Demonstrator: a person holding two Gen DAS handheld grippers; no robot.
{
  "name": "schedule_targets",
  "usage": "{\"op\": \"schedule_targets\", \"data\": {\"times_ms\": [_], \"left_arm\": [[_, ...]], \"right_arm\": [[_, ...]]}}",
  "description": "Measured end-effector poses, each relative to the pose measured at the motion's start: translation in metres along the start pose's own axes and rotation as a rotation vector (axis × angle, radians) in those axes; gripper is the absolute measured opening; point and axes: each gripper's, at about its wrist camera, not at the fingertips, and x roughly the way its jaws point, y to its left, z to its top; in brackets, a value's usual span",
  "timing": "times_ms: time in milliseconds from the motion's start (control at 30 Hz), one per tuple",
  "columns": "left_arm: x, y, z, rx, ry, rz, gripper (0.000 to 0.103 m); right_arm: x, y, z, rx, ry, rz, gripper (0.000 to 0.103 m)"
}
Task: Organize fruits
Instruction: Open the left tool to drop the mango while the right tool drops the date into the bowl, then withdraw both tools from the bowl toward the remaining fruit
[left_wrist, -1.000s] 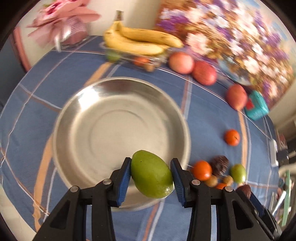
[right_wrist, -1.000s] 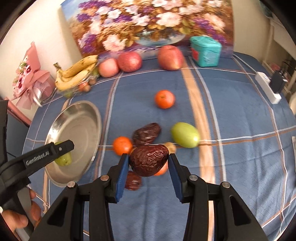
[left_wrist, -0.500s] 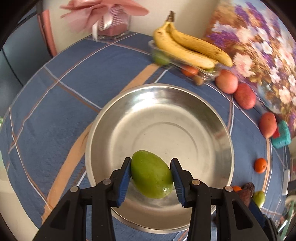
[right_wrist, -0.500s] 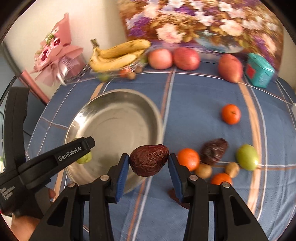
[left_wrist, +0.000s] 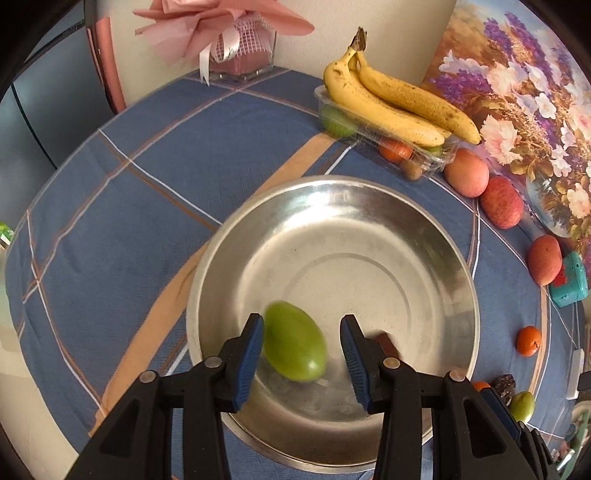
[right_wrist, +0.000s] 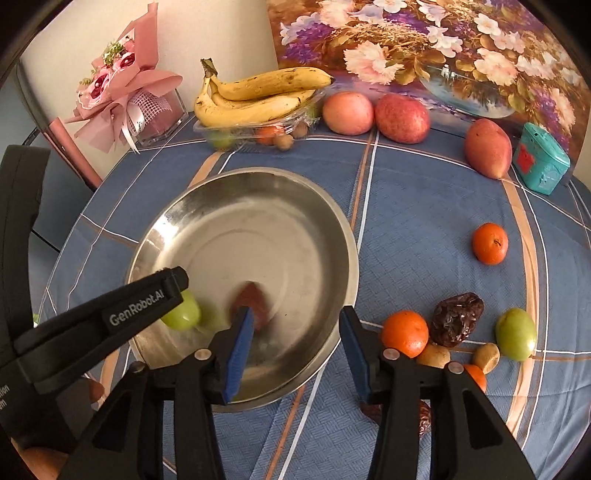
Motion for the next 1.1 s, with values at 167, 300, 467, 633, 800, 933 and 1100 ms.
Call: {"op": "schedule_targets", "data": {"times_ms": [167,300,467,633,800,933,1100], "left_arm": [[0.002,-0.001,-0.001,0.010,0.006,0.029,0.048],[0.001,0.002,-0.001,0.001,-0.002,0.057,0.063],[-0.003,0.002,-0.003,0.018,-0.026,0.092,0.083],[-0.004,0.008,-0.003,0.003,-0.041,0.115,0.100],[-0.007,0.013,-0.002,-0.007,-0.076,0.134,0.103],[-0.007,0.011,-0.004,0.017,-0.094,0.147,0.103],[-0.008,0.003,-0.009,0.072,-0.116,0.152,0.103]], "right_arm": [[-0.003,-0.006,0.000,0.017,-0.004,-0.001,0.050],[-0.006,-0.010,0.000,0.017,-0.015,-0.036,0.060],[-0.006,-0.016,-0.003,0.012,-0.016,-0.060,0.076],[-0.006,-0.020,-0.005,0.011,-0.024,-0.069,0.086],[-0.007,-0.024,-0.008,0.008,-0.042,-0.080,0.098],[-0.012,-0.031,-0.009,0.029,-0.062,-0.099,0.098],[-0.023,-0.043,-0.012,0.049,-0.102,-0.114,0.098]]}}
